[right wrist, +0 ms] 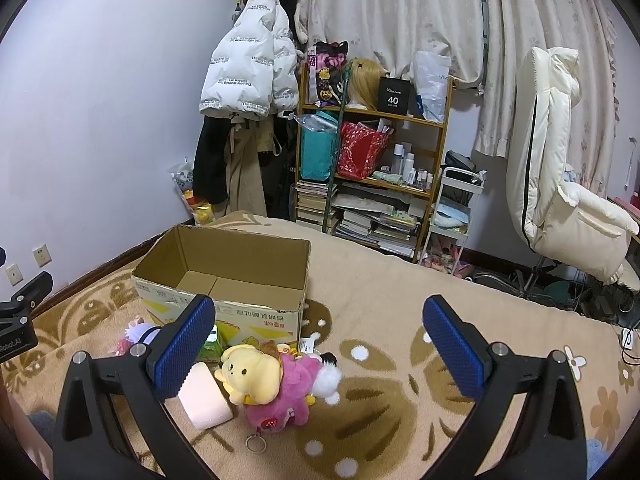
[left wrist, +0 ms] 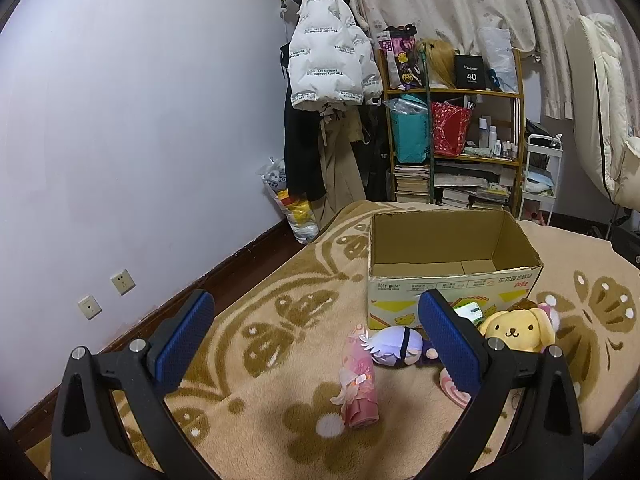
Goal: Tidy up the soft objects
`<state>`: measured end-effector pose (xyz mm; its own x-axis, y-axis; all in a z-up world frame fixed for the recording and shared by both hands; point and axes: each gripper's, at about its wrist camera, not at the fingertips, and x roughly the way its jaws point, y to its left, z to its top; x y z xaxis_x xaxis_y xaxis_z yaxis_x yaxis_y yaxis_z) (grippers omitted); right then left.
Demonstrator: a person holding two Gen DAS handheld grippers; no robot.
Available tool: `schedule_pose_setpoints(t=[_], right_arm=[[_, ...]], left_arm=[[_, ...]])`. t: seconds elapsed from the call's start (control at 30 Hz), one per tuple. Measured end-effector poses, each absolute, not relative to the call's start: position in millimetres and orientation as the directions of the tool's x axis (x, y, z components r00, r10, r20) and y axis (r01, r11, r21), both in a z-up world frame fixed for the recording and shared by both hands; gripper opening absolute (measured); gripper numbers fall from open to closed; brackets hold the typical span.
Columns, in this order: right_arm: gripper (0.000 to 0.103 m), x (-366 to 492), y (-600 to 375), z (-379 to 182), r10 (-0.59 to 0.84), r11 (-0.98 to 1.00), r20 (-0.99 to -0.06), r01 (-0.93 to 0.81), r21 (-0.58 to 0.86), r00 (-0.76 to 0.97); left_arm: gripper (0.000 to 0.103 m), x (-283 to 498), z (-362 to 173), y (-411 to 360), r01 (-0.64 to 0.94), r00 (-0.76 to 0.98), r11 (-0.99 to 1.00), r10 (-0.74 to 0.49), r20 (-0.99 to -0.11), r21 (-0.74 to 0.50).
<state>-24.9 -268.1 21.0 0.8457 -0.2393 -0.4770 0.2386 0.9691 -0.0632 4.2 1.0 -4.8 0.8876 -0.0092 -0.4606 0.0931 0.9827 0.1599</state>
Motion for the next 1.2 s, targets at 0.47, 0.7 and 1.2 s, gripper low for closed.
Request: schedule_pose_setpoints(t=[0.47,0.7,1.2], right_arm=[[0.103,-23.7,-267.2,17.9,-0.238,0.969,-0.479,0.238,-0.062,0.845],[0.103,-23.4,-267.1,17.2,-0.239,0.969,-0.481,0.239,-0.061,0.844],[0.103,-23.2,-267.2,16.9,-0.237,0.969,-0.484,0.239,-0.058,0.842]], left_arm=[[0.101,4.5,-5.2,1.3,0.094,0.888,0.983,-0.01,-0.46,0.159],[0.101,4.5,-5.6,1.2,0.095,0.887,0.983,-0.01,-0.461,0.16],[0.101,4.2,-6.1,2.3,0.094,0.892,0.982,-0.01,-0.453,0.164]])
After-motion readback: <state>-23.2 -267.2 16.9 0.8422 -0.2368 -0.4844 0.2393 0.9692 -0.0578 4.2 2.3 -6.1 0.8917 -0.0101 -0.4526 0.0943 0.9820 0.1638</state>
